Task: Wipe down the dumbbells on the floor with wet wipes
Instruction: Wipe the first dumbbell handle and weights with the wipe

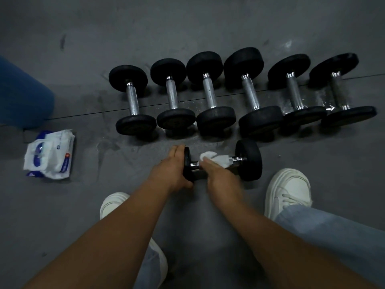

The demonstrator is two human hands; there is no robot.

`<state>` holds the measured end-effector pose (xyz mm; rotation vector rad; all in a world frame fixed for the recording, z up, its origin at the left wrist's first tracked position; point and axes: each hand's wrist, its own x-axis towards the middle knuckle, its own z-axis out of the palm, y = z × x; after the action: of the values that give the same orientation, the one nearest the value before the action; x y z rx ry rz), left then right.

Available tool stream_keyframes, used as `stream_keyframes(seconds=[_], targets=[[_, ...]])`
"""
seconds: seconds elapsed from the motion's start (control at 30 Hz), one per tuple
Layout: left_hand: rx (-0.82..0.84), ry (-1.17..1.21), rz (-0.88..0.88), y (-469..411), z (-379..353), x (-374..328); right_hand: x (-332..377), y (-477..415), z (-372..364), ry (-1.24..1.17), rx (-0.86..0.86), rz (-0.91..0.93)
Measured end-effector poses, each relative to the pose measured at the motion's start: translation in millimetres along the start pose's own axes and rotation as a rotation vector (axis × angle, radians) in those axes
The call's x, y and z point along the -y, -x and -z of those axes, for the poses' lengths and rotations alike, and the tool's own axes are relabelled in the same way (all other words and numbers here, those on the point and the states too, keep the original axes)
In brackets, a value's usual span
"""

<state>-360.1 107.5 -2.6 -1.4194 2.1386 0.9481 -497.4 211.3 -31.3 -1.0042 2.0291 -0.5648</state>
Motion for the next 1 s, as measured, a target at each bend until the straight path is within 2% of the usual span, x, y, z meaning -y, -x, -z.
stream_keyframes(seconds=[0.13, 0.17, 0.2, 0.23, 0.37, 0.4, 0.47, 0.5, 0.6, 0.63, 0.73, 0.8, 0.9, 1.0], targets=[[-0.002, 0.006, -0.004, -1, 0, 2, -13, -5, 3, 0.174, -0.100, -0.062], [0.000, 0.005, -0.005, -1, 0, 2, -13, -3, 1, 0.187, -0.108, -0.042], [0.001, 0.005, -0.005, -1, 0, 1, -11, 2, -1, 0.197, -0.064, 0.069], [0.000, 0.007, -0.006, -1, 0, 1, -6, 4, -1, 0.153, 0.001, 0.097], [-0.001, 0.015, -0.008, -3, 0, 3, -16, -3, 1, 0.197, -0.151, 0.138], [0.002, 0.015, -0.008, -3, 0, 2, -14, 0, -2, 0.184, -0.126, 0.180], [0.006, 0.009, -0.001, -3, 0, 1, -5, 8, -6, 0.121, 0.049, 0.247], [0.006, 0.006, 0.001, -2, 0, 1, 0, 8, -5, 0.097, 0.058, 0.201], [0.010, 0.022, 0.001, -3, 0, 2, -8, -2, 3, 0.021, -0.121, 0.079], [0.017, 0.029, 0.000, -3, 0, 2, -9, 1, 5, 0.103, -0.087, 0.126], [0.029, 0.028, 0.000, -3, 1, 2, -7, -1, -5, 0.144, 0.000, 0.320], [0.031, 0.035, -0.002, -4, 2, 2, 1, -11, 3, 0.271, 0.047, 0.257], [0.040, 0.031, -0.007, -5, 3, 2, 7, -24, 9, 0.614, 0.150, 0.097], [0.025, -0.015, -0.027, -4, 5, 3, 21, -38, 6, 0.660, 0.150, 0.046]])
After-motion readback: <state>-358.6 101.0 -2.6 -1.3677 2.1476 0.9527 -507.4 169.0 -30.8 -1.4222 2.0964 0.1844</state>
